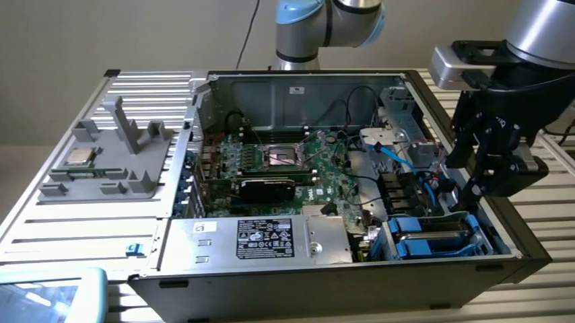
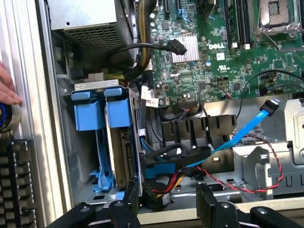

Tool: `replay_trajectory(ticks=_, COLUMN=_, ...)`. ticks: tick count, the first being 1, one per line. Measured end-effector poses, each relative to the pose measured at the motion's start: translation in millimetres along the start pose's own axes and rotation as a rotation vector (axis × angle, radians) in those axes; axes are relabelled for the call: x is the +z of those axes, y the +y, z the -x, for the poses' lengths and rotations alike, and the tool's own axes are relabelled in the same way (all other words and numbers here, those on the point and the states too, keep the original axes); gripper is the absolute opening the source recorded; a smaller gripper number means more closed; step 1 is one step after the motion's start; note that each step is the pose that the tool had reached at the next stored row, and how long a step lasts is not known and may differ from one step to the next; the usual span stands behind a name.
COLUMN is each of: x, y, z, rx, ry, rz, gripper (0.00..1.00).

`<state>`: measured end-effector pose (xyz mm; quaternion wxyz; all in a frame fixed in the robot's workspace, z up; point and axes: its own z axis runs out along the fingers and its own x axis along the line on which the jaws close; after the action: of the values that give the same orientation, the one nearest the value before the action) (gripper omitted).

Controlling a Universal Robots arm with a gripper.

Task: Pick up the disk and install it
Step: 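Insert the first disk wire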

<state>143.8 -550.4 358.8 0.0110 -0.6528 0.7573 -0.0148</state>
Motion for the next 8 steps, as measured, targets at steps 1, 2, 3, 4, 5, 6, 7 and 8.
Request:
replay_trajectory(ticks=1, x=1.1, y=0.7, z=0.0, rx=0.007, ry=0.0002, rz=0.0000, gripper=0.60)
replay_trajectory(ticks=2, x=1.9, y=1.5, z=0.0, rx=0.012, ry=0.0003, rz=0.0000, gripper=0.60)
replay_trajectory(ticks=3, x=2.7, y=2.4, z=0.2, rx=0.016, ry=0.0002, rz=0.0000, gripper=0.60)
replay_trajectory(ticks=4, x=3.4, y=3.4, z=1.1, rx=0.017, ry=0.0000, rz=-0.0002, gripper=0.60)
replay_trajectory(ticks=5, x=3.8, y=4.1, z=2.4, rx=0.018, ry=0.0001, rz=-0.0006, gripper=0.60)
replay_trajectory(ticks=6, x=4.1, y=4.7, z=4.3, rx=0.018, ry=0.0000, rz=-0.0015, gripper=0.60)
replay_trajectory(ticks=7, x=4.2, y=5.1, z=6.6, rx=0.018, ry=-0.0001, rz=-0.0022, gripper=0.60)
replay_trajectory(ticks=8, x=4.4, y=5.4, z=8.8, rx=0.018, ry=-0.0002, rz=-0.0027, gripper=0.60)
